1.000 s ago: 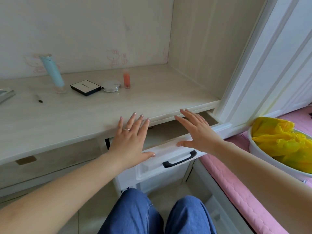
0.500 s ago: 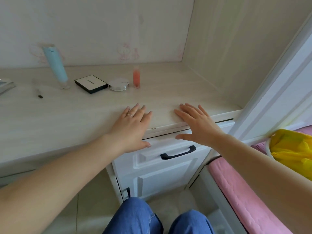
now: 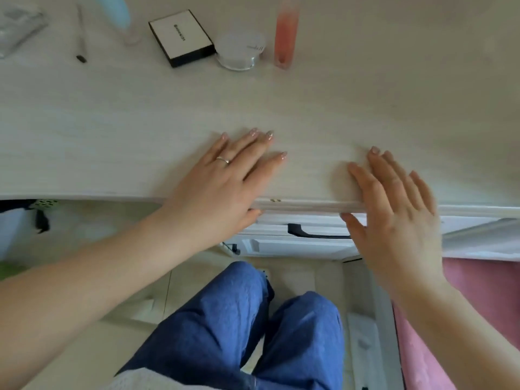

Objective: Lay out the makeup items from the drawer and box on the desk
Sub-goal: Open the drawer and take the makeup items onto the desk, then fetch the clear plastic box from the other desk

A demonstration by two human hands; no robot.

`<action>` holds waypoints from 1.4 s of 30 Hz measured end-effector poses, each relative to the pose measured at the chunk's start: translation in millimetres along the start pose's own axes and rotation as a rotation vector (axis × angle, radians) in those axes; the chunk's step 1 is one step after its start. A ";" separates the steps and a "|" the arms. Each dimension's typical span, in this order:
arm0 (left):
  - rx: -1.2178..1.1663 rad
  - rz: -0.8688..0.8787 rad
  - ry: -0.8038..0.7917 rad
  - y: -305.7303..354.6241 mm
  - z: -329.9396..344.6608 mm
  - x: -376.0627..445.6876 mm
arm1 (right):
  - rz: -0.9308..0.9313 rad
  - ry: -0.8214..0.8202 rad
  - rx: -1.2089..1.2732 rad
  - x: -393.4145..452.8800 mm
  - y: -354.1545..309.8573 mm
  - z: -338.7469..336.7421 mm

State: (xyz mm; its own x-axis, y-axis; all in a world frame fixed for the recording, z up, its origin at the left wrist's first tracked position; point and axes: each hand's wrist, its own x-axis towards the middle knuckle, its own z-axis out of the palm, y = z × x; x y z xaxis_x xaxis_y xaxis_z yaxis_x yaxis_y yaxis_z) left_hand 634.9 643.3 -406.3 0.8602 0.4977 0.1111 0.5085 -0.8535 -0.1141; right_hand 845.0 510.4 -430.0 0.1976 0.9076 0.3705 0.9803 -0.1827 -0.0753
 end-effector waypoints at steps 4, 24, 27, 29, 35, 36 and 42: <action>-0.008 -0.031 -0.089 3.6 -7.1 1.5 | 0.059 -0.051 -0.019 -1.0 -6.1 0.5; -1.476 -1.056 -0.021 112.4 -168.6 -32.4 | 0.146 -0.719 0.917 59.1 11.2 -167.2; -1.590 -1.163 0.099 145.7 -200.4 -75.6 | 0.042 -0.791 0.926 34.2 -4.4 -201.3; -1.615 -1.181 0.147 154.4 -212.8 -93.8 | 0.025 -0.804 0.943 24.0 -15.0 -212.3; -1.567 -1.411 0.434 202.3 -254.1 -211.7 | -0.211 -0.940 1.047 -33.6 -92.7 -248.2; -1.567 -1.430 0.476 209.2 -258.9 -231.4 | -0.238 -0.967 1.057 -42.2 -107.6 -255.1; -1.374 -1.692 0.772 260.7 -310.3 -343.8 | -0.512 -1.084 1.116 -118.4 -203.4 -300.5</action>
State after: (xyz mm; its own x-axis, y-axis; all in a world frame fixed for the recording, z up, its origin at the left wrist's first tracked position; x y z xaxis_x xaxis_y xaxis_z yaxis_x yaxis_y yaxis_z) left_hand 460.0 201.7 -167.9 -0.4974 0.7768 -0.3863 -0.1031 0.3892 0.9154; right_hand 622.4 326.5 -180.4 -0.6931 0.6974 -0.1825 0.3585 0.1138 -0.9266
